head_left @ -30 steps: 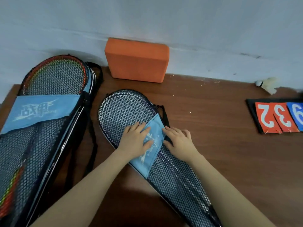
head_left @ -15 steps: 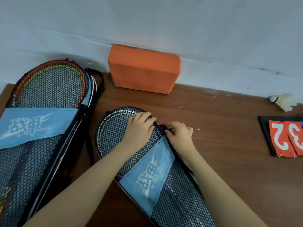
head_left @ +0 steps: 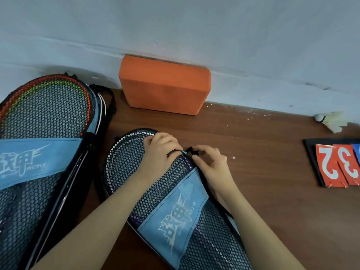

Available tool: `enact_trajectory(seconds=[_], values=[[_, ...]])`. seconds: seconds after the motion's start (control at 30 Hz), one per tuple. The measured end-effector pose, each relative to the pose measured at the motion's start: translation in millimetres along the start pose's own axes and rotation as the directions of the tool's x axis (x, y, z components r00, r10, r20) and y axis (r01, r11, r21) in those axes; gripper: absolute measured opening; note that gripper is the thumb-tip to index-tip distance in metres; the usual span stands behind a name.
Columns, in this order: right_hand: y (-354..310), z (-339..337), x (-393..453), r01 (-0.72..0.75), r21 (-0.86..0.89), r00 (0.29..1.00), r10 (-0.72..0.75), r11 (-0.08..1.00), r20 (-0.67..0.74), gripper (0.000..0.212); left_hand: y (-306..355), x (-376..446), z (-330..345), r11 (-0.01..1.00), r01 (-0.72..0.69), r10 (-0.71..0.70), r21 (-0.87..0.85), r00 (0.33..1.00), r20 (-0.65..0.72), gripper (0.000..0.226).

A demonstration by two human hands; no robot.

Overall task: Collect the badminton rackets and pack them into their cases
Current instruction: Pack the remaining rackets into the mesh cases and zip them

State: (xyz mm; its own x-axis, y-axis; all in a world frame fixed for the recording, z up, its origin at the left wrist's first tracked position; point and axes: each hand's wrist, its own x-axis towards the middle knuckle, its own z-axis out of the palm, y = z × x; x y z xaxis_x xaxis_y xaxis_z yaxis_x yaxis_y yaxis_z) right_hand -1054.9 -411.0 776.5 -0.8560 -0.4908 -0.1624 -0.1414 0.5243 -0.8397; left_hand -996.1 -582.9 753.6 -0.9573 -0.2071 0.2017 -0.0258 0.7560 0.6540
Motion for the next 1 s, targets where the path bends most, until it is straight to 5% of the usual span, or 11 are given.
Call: enact_trajectory(seconds=[0.37,0.5,0.63,0.8,1.0], values=[[-41,-34,-18,0.068,0.245,0.972,-0.120,0.967,0.204,0.017,40,-23,-50,0.988,-0.127,0.111,-0.084,0.978,-0.175,0.013],[-50,-37,-29,0.146,0.076,0.965,-0.159,0.986,0.207,0.022,47,-31,-54,0.992,-0.100,0.082,-0.074,0.974,-0.212,0.008],[-51,-30,-38,0.262,-0.092,0.965,-0.257,0.961,0.057,0.013,47,-35,-53,0.995,-0.074,0.057,-0.067,0.971,-0.232,0.007],[-36,-30,-53,0.416,-0.451,0.883,-0.470,0.790,-0.009,0.014,45,-35,-48,0.996,-0.083,0.071,-0.034,0.961,-0.268,0.008],[0,-40,-71,0.371,-0.549,0.899,-0.438,0.749,0.011,0.011,32,-28,-30,1.000,-0.003,0.002,-0.002,0.951,-0.310,0.006]])
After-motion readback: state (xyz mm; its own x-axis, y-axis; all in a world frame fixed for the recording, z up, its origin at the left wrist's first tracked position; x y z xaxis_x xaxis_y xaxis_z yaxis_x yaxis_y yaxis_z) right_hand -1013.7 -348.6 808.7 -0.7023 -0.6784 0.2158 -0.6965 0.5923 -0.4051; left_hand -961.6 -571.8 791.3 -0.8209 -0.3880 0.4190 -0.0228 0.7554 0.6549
